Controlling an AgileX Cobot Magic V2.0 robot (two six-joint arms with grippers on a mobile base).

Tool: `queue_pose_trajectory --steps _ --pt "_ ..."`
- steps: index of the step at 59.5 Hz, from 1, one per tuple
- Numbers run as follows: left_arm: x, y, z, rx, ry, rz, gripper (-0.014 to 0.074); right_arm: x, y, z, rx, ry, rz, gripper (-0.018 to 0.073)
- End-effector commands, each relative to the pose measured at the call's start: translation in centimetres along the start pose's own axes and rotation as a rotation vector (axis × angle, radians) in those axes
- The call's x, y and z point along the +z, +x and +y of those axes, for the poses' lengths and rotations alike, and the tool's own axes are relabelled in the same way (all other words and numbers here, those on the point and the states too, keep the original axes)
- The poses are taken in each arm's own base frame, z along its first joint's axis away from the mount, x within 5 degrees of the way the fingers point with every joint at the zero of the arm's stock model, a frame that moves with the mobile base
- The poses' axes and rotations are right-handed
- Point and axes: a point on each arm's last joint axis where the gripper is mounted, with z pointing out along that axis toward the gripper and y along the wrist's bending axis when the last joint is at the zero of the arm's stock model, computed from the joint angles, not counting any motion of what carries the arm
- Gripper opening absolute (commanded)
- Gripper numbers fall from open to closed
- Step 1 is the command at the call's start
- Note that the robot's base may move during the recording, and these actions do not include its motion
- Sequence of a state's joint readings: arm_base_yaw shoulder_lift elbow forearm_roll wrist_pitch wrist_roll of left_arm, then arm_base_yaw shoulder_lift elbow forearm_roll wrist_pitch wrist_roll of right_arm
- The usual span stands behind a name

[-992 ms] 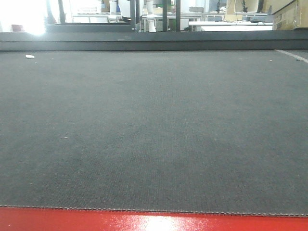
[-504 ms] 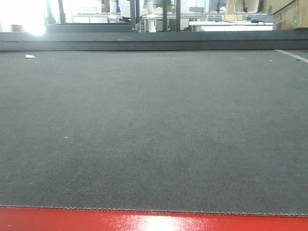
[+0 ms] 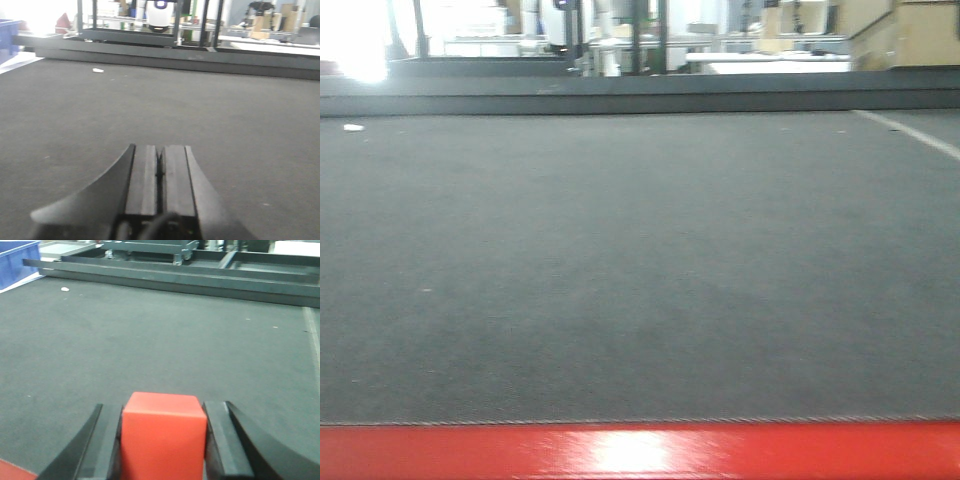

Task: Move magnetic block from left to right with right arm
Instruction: 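Hold the red cube in the right gripper while driving away from the table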

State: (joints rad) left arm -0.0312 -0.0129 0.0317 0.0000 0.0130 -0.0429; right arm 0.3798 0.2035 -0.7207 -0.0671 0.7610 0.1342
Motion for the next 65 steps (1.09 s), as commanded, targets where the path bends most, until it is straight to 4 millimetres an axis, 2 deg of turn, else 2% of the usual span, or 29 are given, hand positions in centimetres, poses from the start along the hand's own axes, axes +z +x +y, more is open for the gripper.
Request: queue_pose_trajectory --steps 1,65 --pt "-0.13 -0.58 -0.02 -0.004 0.003 -0.095 -0.0116 -0.21 -1.49 0.13 -0.011 -0.007 -0.098 0.0183" --pt "-0.13 -0.58 -0.03 -0.004 0.005 -0.094 -0.0116 -0.21 -1.49 0.13 -0.011 -0.007 -0.098 0.0183"
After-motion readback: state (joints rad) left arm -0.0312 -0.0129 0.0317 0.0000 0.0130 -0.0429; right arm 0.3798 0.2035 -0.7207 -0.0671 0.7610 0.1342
